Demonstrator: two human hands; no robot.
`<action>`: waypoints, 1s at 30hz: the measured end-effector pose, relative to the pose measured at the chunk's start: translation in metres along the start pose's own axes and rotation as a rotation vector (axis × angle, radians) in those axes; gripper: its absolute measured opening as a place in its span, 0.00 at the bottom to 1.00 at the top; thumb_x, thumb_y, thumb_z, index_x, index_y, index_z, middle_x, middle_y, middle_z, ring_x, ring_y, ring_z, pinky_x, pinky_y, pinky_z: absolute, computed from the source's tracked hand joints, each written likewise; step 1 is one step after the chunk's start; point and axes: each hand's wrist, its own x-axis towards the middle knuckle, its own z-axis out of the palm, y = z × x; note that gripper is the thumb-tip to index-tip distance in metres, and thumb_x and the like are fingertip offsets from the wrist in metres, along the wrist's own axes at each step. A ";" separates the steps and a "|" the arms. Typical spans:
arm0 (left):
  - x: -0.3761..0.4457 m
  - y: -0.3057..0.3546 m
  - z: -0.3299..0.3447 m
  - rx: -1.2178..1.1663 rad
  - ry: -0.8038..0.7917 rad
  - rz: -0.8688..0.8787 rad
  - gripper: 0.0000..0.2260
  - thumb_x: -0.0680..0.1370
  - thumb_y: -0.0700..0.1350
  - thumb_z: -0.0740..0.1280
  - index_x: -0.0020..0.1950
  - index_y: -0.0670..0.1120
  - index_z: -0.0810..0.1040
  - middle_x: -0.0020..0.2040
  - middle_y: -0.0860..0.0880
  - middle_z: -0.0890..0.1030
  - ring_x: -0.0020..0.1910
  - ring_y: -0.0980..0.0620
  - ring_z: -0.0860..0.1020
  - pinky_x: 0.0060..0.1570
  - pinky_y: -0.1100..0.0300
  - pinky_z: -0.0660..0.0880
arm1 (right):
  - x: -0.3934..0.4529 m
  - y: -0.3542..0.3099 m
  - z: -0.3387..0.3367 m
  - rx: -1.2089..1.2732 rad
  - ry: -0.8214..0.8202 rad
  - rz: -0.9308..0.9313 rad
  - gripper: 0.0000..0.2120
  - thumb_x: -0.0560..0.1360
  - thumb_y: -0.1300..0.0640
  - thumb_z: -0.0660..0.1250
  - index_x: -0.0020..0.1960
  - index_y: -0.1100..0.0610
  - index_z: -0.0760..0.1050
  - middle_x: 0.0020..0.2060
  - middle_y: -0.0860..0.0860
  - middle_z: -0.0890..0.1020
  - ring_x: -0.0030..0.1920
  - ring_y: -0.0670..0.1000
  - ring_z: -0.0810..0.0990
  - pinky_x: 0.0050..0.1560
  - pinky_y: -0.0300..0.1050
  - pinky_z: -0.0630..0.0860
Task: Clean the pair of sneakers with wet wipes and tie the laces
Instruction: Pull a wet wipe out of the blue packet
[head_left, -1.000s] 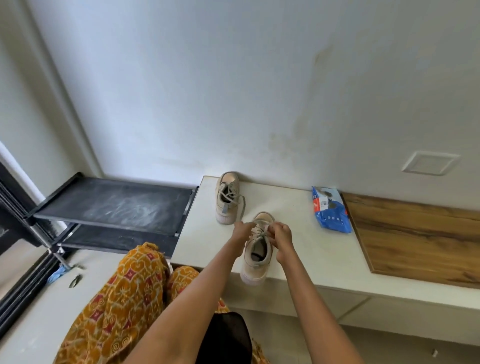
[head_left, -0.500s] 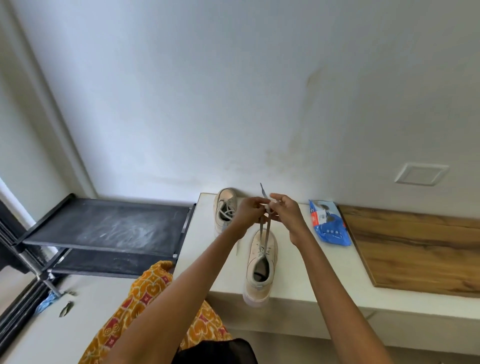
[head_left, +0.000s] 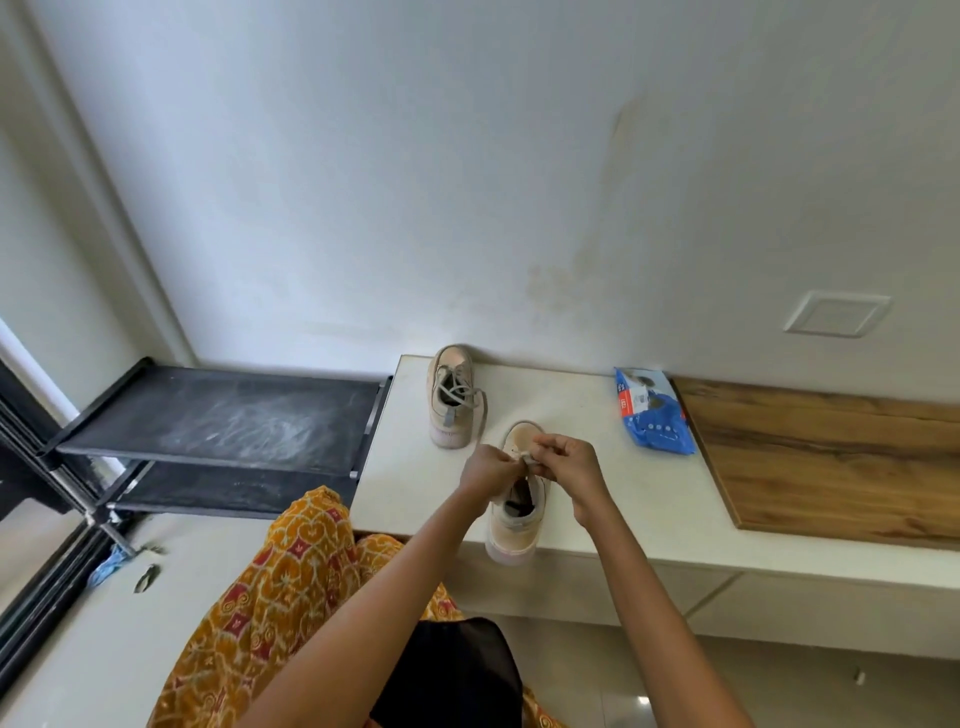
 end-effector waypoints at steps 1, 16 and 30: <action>0.001 -0.004 0.001 0.083 0.037 -0.004 0.15 0.73 0.48 0.69 0.29 0.44 0.71 0.27 0.47 0.71 0.25 0.52 0.68 0.28 0.61 0.65 | -0.001 0.005 0.000 -0.029 -0.015 0.010 0.16 0.75 0.64 0.67 0.62 0.63 0.75 0.52 0.56 0.82 0.51 0.52 0.82 0.57 0.46 0.78; -0.006 -0.013 -0.005 0.168 -0.119 0.113 0.08 0.73 0.33 0.60 0.39 0.37 0.78 0.30 0.44 0.75 0.29 0.50 0.74 0.31 0.58 0.77 | -0.019 0.045 0.015 -0.790 0.195 -0.422 0.08 0.79 0.56 0.62 0.55 0.58 0.71 0.48 0.54 0.82 0.46 0.56 0.81 0.41 0.46 0.75; 0.004 -0.042 -0.016 -0.144 -0.055 -0.223 0.18 0.78 0.47 0.66 0.59 0.33 0.74 0.45 0.43 0.80 0.34 0.50 0.77 0.30 0.60 0.76 | -0.009 0.042 -0.002 -0.691 0.243 -0.248 0.06 0.77 0.56 0.64 0.52 0.56 0.76 0.49 0.52 0.80 0.50 0.52 0.78 0.43 0.40 0.70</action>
